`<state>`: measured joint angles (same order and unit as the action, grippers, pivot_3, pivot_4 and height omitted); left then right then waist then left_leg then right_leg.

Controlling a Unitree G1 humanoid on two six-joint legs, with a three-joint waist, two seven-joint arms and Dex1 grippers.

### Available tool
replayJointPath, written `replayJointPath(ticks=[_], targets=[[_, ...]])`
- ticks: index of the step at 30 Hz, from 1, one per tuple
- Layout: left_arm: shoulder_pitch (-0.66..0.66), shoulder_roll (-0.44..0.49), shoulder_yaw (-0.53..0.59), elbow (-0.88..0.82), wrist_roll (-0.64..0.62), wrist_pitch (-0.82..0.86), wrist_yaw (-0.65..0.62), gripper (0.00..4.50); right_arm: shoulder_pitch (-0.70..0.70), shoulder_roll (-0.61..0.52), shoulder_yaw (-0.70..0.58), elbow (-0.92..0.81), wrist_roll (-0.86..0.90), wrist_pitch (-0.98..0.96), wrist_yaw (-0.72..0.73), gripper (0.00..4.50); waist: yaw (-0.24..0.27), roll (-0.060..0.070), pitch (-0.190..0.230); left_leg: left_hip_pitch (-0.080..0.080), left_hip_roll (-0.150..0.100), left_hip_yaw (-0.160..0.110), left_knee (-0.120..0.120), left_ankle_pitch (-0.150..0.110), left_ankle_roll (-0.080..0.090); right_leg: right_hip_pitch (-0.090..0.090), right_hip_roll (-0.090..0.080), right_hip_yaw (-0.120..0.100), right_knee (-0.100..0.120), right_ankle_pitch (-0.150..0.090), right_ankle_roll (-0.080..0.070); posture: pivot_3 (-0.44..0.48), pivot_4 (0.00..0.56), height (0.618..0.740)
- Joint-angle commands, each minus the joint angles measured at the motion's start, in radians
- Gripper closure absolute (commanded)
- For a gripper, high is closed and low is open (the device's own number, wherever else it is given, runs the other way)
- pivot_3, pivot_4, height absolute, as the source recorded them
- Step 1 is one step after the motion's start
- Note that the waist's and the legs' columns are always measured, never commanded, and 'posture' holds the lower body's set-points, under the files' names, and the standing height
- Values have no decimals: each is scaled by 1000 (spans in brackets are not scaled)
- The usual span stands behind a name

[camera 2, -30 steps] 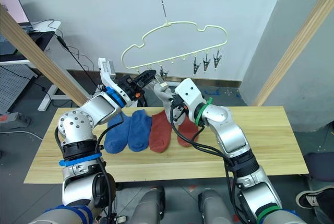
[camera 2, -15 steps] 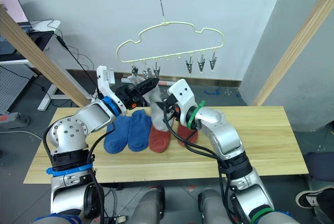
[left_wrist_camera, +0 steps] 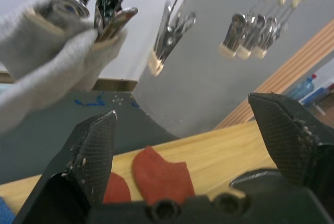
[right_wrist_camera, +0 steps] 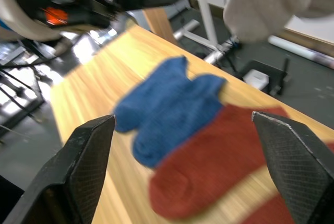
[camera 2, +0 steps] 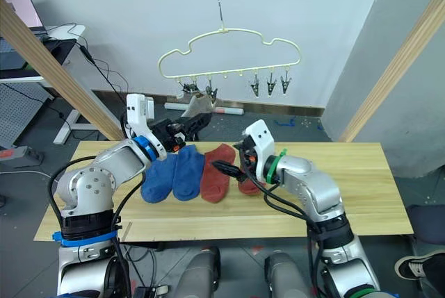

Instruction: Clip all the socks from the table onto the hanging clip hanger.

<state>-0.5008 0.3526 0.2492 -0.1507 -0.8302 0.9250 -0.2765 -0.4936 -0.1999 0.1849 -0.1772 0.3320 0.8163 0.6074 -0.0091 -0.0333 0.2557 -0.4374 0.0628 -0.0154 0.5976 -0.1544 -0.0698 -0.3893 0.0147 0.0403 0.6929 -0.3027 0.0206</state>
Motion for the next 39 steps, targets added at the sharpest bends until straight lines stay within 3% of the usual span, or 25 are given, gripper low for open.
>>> replayJointPath(ticks=[1, 14, 18, 19, 26, 31, 39], targets=[[11, 5, -35, -70, 53, -74, -24, 0, 13, -44, -26, -71, -4, -37, -6, 44, 1, 0, 0, 0, 0, 0, 0, 0, 0, 0, 0, 0, 0, 0, 0, 70, 186, 740], [-29, -40, -222, -8, 394, -495, -101, 0, 12, -185, -153, -248, 91, -26, 19, 44, 6, 0, 0, -2, 0, 1, 0, 0, 0, 0, 0, 0, -5, 0, 0, 29, 205, 740], [-49, -66, -257, 75, 523, -627, -58, 854, -1, -205, -182, -268, 132, -22, 17, 0, 5, 0, 0, -2, 0, 1, 0, 0, 0, 0, 0, 0, -5, 0, 0, 19, 208, 740], [-50, -74, -266, 89, 549, -657, -54, 854, -8, -207, -183, -268, 138, -27, 16, 0, 5, 0, 0, -2, 0, 1, 0, 0, 0, 0, 1, 0, -5, 0, 0, 19, 208, 740], [-55, -133, -277, 161, 622, -771, -51, 854, -56, -204, -193, -269, 201, -28, 19, 0, 5, 0, 0, -3, 0, 0, 0, 0, 1, 0, 1, 0, -5, 0, 0, 16, 212, 740], [-59, -154, -272, 185, 649, -800, -36, 1963, -74, -219, -191, -260, 221, -31, 15, 0, 4, 0, 0, -3, 0, 1, 0, 0, 1, 0, 1, 0, -5, 0, 0, 13, 216, 740], [-58, -163, -270, 203, 675, -822, -29, 1963, -95, -218, -188, -245, 235, -39, 18, 0, 4, 0, 0, -3, 0, 0, 0, 0, 1, 0, 1, -1, -5, 0, 0, 15, 214, 740]])
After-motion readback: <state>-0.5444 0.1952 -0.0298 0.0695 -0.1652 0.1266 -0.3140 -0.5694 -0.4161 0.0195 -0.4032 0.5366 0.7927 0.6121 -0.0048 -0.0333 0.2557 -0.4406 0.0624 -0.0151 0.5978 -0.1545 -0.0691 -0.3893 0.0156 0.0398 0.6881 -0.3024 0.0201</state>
